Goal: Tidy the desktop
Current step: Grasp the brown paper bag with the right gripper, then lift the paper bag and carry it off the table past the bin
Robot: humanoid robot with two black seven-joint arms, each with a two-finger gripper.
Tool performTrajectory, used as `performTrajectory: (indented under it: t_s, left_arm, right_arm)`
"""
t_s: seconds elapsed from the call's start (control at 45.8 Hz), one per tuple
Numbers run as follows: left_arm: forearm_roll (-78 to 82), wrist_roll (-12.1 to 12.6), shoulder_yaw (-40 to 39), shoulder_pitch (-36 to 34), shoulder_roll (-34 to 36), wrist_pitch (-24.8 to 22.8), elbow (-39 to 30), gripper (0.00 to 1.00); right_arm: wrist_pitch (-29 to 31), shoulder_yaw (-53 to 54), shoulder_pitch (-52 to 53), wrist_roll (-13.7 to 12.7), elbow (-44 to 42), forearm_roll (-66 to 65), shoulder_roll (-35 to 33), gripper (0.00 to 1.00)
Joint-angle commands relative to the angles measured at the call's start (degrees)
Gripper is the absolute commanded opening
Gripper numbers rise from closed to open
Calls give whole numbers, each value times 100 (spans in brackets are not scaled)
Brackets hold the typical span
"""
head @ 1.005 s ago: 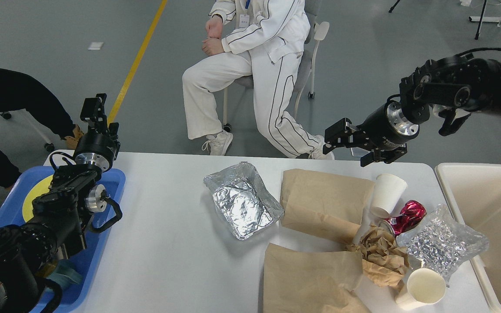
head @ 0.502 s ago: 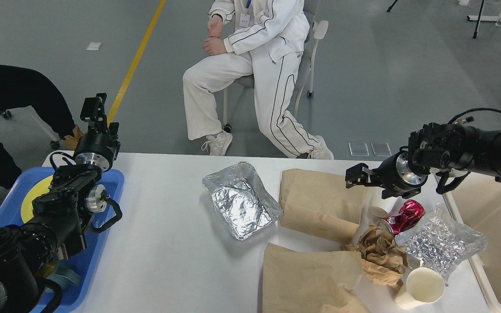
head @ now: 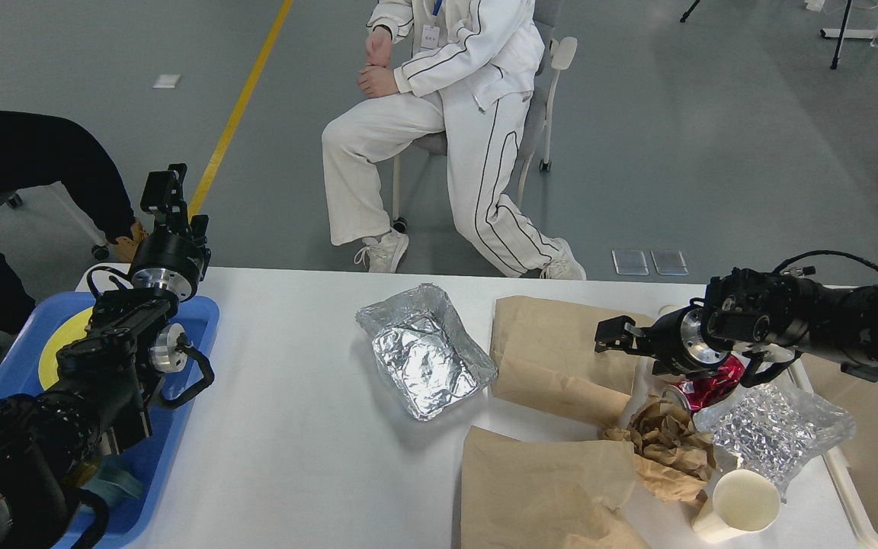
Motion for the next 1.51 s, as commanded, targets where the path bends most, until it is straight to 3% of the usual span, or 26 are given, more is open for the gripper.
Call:
performTrajectory:
  t_s: [0.0, 0.109, 0.328, 0.786, 1.048, 1.485]
  left_arm:
    - [0, 0, 0, 0, 0, 2, 0, 97]
    - [0, 0, 0, 0, 0, 2, 0, 97]
    - [0, 0, 0, 0, 0, 2, 0, 97]
    - [0, 0, 0, 0, 0, 2, 0, 97]
    - [0, 0, 0, 0, 0, 2, 0, 97]
    - [0, 0, 0, 0, 0, 2, 0, 97]
  right_arm:
    - [-276, 9, -51, -6, 48, 0, 15, 96]
    - [-364, 35, -25, -6, 66, 26, -3, 77]
    - [-285, 115, -8, -6, 145, 211, -20, 0]
    - [-268, 466, 353, 2, 215, 483, -222, 0]
    - [242, 686, 730, 2, 215, 624, -486, 0]
    - [663, 1432, 2066, 38, 303, 641, -2058, 0]
